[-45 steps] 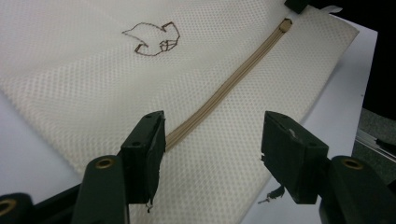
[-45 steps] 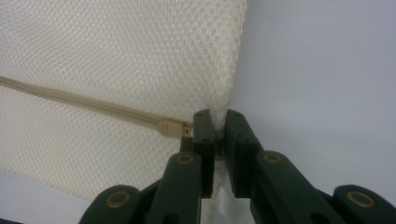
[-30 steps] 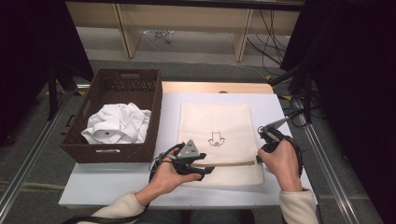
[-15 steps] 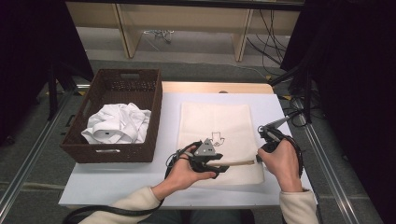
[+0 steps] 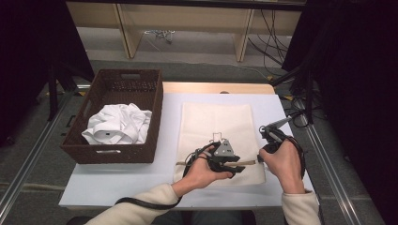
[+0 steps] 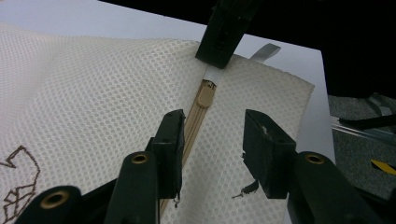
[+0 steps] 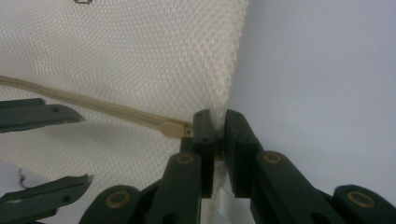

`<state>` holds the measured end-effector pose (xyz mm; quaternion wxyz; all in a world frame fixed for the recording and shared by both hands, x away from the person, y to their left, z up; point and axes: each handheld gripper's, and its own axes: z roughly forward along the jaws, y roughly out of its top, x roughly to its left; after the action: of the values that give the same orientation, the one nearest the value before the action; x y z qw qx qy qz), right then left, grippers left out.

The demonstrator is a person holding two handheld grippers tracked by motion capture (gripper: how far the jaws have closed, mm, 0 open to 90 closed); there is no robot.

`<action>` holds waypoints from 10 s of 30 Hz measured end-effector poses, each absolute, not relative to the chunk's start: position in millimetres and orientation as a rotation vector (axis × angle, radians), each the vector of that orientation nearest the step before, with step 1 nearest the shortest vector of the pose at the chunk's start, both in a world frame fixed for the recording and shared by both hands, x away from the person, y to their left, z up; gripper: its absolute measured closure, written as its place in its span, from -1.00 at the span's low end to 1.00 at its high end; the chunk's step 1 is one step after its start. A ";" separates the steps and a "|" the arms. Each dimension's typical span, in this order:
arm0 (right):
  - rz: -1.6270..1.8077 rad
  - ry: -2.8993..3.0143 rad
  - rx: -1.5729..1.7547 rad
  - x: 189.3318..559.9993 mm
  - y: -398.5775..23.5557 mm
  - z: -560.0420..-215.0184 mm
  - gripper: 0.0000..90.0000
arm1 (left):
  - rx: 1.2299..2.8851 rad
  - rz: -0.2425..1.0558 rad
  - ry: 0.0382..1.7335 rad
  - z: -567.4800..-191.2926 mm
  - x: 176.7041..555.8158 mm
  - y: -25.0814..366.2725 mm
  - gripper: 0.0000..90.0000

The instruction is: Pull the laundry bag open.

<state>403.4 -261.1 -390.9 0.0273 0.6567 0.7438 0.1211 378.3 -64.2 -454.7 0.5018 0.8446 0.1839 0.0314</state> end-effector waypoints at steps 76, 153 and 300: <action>0.344 2.318 2.050 403.7 -259.9 -395.6 0.88 | 1.982 -0.070 0.658 -459.1 389.4 -91.1 0.93; 0.304 2.299 2.080 405.4 -262.9 -400.1 0.87 | 1.984 -0.068 0.712 -451.5 387.2 -63.2 0.93; 0.281 2.296 2.081 407.3 -264.5 -407.1 0.87 | 1.970 -0.034 0.770 -445.8 384.9 -8.5 0.93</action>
<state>407.3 -264.5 -407.1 0.0152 0.6687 0.7379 0.0905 384.9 -8.5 -445.8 0.4910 0.8113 0.3171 -0.0141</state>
